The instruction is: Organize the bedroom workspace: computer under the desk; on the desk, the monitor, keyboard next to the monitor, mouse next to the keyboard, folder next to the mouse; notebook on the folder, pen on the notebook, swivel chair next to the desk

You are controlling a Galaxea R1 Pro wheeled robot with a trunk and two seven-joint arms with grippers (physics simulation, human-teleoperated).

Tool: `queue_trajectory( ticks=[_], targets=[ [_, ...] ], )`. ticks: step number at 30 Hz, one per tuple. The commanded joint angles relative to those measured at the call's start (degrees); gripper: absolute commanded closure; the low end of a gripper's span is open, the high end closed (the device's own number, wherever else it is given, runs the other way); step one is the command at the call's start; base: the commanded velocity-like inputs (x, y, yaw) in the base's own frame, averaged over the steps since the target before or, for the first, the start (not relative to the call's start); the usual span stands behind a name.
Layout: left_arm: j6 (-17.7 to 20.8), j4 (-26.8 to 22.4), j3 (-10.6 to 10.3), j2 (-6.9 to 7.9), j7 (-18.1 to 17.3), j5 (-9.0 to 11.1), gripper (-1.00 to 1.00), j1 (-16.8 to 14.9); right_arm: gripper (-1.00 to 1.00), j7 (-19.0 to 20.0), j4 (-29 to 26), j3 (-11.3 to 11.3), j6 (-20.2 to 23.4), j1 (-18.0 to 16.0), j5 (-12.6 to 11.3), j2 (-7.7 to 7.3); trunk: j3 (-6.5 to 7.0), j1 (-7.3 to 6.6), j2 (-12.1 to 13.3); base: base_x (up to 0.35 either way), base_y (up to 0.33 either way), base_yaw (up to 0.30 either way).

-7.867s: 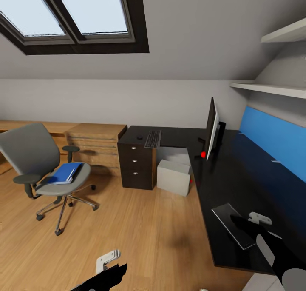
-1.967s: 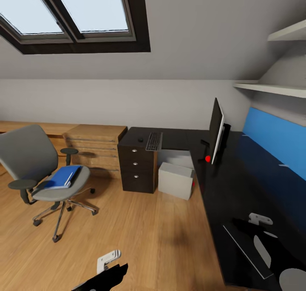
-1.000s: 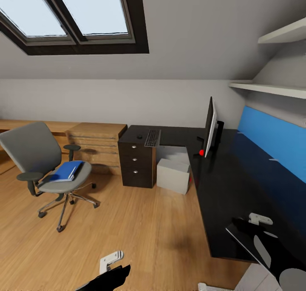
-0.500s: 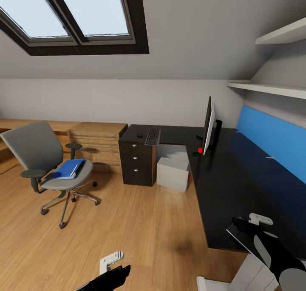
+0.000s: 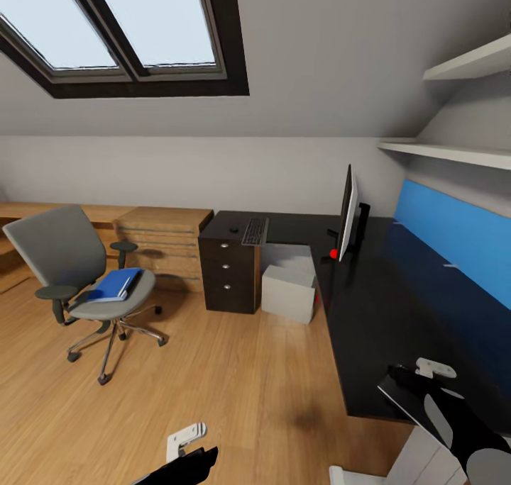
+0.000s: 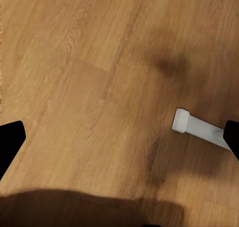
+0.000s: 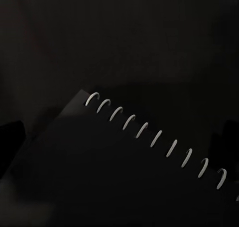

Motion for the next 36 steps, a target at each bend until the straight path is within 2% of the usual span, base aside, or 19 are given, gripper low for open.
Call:
queue_trajectory(
  ticks=[1,4,6,11,14,18,22,25,28,29,30,36],
  targets=[
    [0.1,0.0,-0.1,0.01,0.5,0.6,-1.0,0.0,-1.0,0.1,-0.1,-0.2,0.3,0.0,-0.4,0.01,0.03,0.0,0.0,0.0,0.0,0.0],
    [0.1,0.1,-0.1,0.01,0.5,0.6,-1.0,0.0,-1.0,0.1,-1.4,-0.3,0.4,0.0,-0.5,0.01,0.3,0.0,0.0,0.0,0.0,0.0],
    [0.1,0.1,-0.1,0.01,0.5,0.6,-1.0,0.0,-1.0,0.0,-4.8,-0.4,1.0,0.2,-0.7,0.01,0.48,0.0,0.0,0.0,0.0,0.0],
    [0.1,0.1,-0.1,0.01,0.5,0.6,-1.0,0.0,-1.0,0.0,-13.6,-0.4,6.6,1.2,-1.5,0.86,0.93,0.0,0.0,0.0,0.0,0.0],
    [0.1,0.1,-0.1,0.01,0.5,0.6,-1.0,0.0,-1.0,0.0,-21.1,-0.5,9.9,4.2,-2.5,2.0,1.16,0.0,0.0,0.0,0.0,0.0],
    [0.1,0.1,-0.1,0.01,0.5,0.6,-1.0,0.0,-1.0,0.0,-26.7,-0.5,12.4,7.0,-3.2,2.54,1.28,0.0,0.0,0.0,0.0,0.0],
    [0.1,0.1,-0.1,0.01,0.5,0.6,-1.0,0.0,-1.0,-0.1,-32.9,-0.5,14.2,10.1,-6.1,2.89,1.32,0.0,0.0,0.0,0.0,0.0],
    [0.1,0.1,-0.1,0.01,0.5,0.6,-1.0,0.0,-1.0,-0.2,-36.0,-0.6,15.3,11.7,-8.6,2.96,1.32,0.0,0.0,0.0,0.0,0.0],
    [0.1,0.1,-0.1,0.01,0.5,0.6,-1.0,0.0,-1.0,-0.1,-37.7,-0.6,17.4,12.3,-10.1,3.03,1.33,0.0,0.0,0.0,0.0,0.0],
    [0.1,0.1,-0.1,0.01,0.5,0.6,-1.0,0.0,-1.0,-0.1,-38.7,-0.6,18.0,12.4,-11.1,3.05,1.33,0.0,0.0,0.0,0.0,0.0],
    [0.1,0.1,-0.1,0.01,0.5,0.5,-1.0,0.0,-1.0,-0.1,-40.9,-0.6,19.5,12.7,-15.1,3.05,1.33,0.0,0.0,0.0,0.0,0.0],
    [0.1,0.1,-0.1,0.06,0.5,0.5,-1.0,0.0,-1.0,-0.2,-42.6,-0.6,21.0,13.5,-20.6,2.94,1.33,0.0,0.0,0.0,0.0,0.0]
  ],
)
